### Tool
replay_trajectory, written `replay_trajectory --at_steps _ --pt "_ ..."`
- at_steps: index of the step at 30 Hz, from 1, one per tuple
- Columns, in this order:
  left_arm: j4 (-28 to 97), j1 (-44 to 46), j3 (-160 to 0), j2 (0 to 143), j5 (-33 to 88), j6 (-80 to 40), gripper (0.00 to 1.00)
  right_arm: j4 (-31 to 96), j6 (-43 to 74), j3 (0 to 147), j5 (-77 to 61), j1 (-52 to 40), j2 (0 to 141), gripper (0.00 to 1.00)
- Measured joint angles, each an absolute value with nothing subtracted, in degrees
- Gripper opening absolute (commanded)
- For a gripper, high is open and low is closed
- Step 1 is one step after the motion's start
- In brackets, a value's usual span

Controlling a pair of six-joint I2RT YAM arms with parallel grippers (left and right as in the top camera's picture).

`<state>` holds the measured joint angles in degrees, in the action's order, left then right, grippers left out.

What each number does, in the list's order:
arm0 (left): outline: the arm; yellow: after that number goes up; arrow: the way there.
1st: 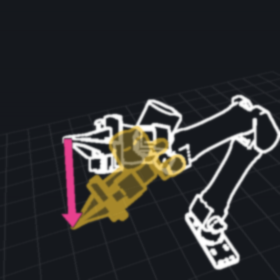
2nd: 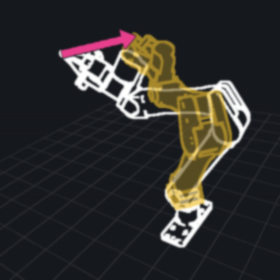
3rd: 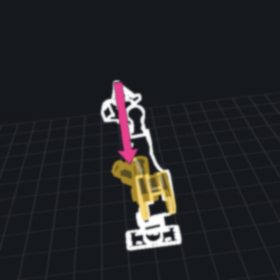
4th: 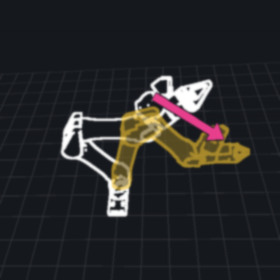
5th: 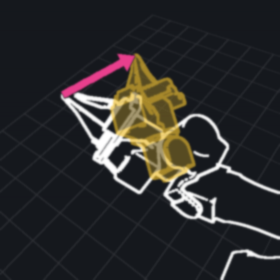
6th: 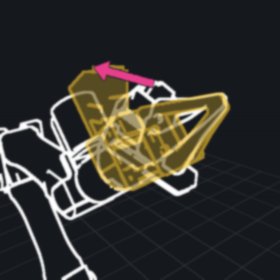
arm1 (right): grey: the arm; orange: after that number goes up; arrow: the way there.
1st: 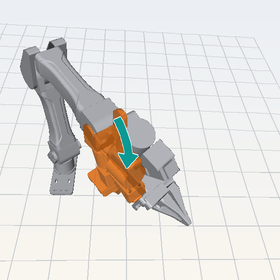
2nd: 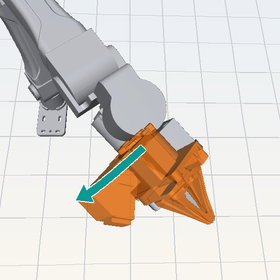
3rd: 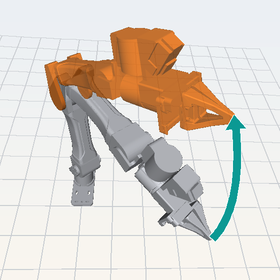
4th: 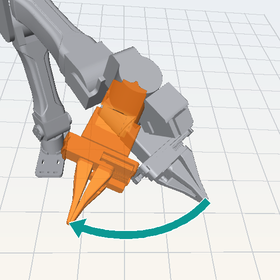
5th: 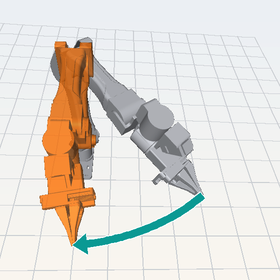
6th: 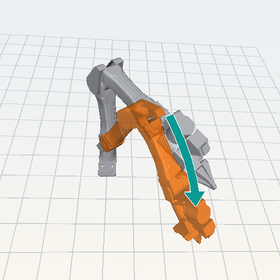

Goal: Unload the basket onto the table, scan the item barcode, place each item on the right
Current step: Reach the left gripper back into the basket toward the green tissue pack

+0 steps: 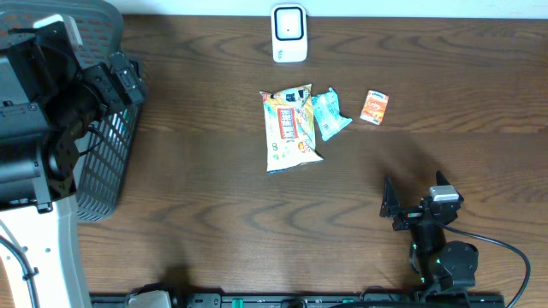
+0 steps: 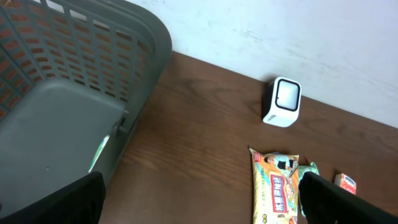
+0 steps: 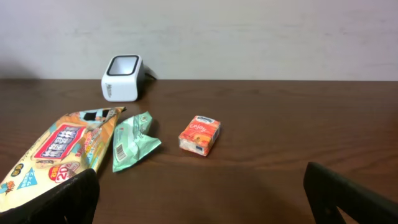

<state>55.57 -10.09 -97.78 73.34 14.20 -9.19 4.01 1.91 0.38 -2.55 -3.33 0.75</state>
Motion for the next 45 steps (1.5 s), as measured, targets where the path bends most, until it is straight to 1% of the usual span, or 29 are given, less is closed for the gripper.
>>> replay_trajectory --at_steps 8,12,22,25,28,31,33,37,41,45 --pt "55.6 -10.1 -97.8 73.3 14.2 -9.3 0.98 4.0 1.9 0.4 -2.5 -3.3 0.8 0.99" --pt "55.3 -10.1 -97.8 73.3 14.6 -12.4 0.98 4.0 1.9 0.4 -2.5 -3.3 0.8 0.99" --pt "50.5 -10.1 -97.8 73.3 16.6 -20.1 0.98 4.0 1.9 0.4 -2.5 -3.3 0.8 0.99" --pt "46.0 -10.5 -97.8 73.4 17.6 -20.6 0.98 4.0 1.9 0.4 -2.5 -3.3 0.8 0.99" --pt "42.4 -13.1 -97.8 73.7 18.3 -20.6 0.98 4.0 1.9 0.4 -2.5 -3.3 0.8 0.99" --pt "41.3 -19.4 -99.0 75.8 18.8 -20.2 0.98 4.0 1.9 0.4 -2.5 -3.3 0.8 0.99" --pt "41.7 -24.4 -101.5 79.2 19.0 -18.1 0.98 4.0 1.9 0.4 -2.5 -3.3 0.8 0.99" --pt "43.1 -29.6 -103.9 84.5 18.7 -12.2 0.98 4.0 1.9 0.4 -2.5 -3.3 0.8 0.99" --pt "43.5 -31.4 -103.9 89.0 18.5 -8.4 0.98 4.0 1.9 0.4 -2.5 -3.3 0.8 0.99" --pt "48.2 -31.7 -104.0 92.7 16.7 -6.0 0.98 4.0 1.9 0.4 -2.5 -3.3 0.8 0.99"
